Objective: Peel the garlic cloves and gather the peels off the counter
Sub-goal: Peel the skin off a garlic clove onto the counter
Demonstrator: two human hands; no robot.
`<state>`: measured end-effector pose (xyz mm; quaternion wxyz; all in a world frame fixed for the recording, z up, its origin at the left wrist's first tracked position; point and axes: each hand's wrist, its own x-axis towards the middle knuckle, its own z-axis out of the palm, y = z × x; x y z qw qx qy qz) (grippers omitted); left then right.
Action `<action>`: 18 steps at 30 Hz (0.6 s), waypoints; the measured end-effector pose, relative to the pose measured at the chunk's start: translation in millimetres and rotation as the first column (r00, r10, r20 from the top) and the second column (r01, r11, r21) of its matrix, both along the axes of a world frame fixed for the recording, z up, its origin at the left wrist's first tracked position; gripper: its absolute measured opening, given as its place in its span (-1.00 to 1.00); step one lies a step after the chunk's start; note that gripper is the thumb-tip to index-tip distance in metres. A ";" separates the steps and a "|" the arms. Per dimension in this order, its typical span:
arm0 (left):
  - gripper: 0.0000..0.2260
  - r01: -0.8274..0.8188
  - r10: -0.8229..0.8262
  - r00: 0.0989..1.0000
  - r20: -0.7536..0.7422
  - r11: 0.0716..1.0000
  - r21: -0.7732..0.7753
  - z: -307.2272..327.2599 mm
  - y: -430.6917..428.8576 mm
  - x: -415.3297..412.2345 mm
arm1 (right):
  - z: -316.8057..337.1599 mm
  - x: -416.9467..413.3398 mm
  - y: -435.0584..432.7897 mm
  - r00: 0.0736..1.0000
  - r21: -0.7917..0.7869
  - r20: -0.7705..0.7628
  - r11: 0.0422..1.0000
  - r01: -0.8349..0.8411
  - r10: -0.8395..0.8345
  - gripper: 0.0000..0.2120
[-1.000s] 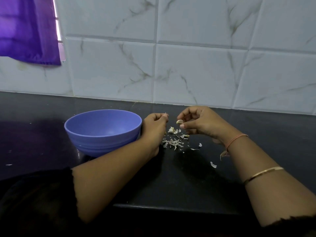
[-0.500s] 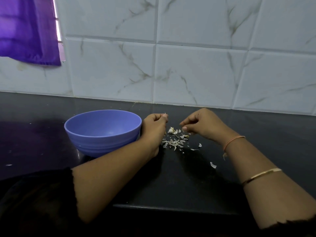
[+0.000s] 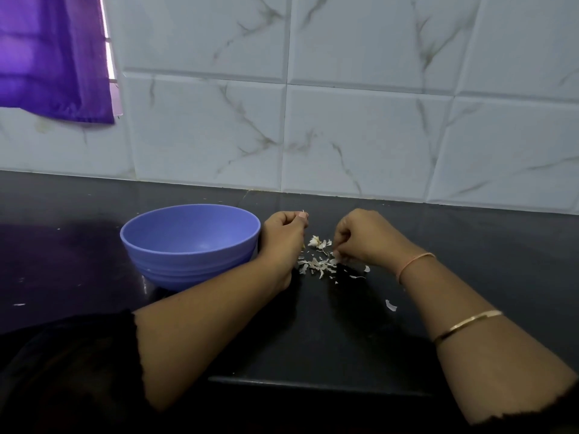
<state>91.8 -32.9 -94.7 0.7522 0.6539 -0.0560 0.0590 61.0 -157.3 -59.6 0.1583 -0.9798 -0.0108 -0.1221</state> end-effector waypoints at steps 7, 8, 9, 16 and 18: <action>-0.87 -0.002 0.002 1.000 0.001 1.000 0.026 1.7 1.3 -1.1 | 4.1 2.1 -5.3 0.848 0.436 0.521 0.885 -0.165 -0.099 -0.90; -0.87 -0.001 0.001 1.000 0.000 1.000 0.029 2.0 1.6 -1.1 | 5.9 1.4 -4.5 0.802 0.379 0.589 0.911 -0.165 -0.100 -0.90; -0.87 -0.002 0.002 1.000 0.000 1.000 0.031 2.0 1.7 -0.8 | 6.7 0.2 -3.9 0.746 0.293 0.659 0.946 -0.140 -0.094 -0.92; -0.88 -0.012 0.012 1.000 0.002 1.000 0.021 0.9 0.5 -0.7 | -1.3 1.6 4.0 0.999 -0.307 0.008 0.951 0.033 -0.032 -0.88; -0.88 -0.012 0.012 1.000 0.001 1.000 0.018 0.4 0.2 -0.6 | -2.7 2.5 4.2 1.000 -0.231 0.013 0.973 0.014 -0.011 -0.88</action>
